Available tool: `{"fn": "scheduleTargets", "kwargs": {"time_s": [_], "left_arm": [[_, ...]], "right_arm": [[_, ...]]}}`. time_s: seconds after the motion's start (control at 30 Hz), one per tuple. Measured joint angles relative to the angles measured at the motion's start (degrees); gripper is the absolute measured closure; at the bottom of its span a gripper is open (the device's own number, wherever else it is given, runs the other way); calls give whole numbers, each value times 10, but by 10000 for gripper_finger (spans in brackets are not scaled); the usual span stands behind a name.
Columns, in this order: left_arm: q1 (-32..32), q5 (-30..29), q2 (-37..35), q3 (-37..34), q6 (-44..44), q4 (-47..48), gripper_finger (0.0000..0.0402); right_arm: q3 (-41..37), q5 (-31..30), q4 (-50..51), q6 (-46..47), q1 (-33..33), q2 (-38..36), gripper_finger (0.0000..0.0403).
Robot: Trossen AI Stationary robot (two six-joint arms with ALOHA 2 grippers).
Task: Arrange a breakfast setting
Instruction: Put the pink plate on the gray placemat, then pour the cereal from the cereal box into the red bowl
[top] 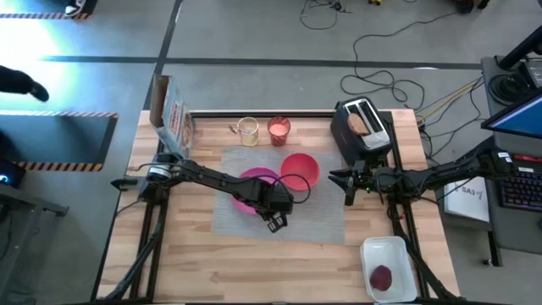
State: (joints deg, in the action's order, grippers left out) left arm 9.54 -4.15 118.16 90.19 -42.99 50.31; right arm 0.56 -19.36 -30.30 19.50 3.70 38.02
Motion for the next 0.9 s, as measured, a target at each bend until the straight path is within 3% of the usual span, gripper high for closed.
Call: {"fn": "scheduleTargets", "kwargs": {"time_s": [0.23,0.57,0.9], "left_arm": [[2,36,10,0,-15,-2,339],[7,35,10,17,-21,-7,279],[13,-53,8,92,-10,74,256]], "right_arm": [[0,0,0,0,0,0,316],[0,0,0,0,0,0,316],[0,0,0,0,0,0,316]]}}
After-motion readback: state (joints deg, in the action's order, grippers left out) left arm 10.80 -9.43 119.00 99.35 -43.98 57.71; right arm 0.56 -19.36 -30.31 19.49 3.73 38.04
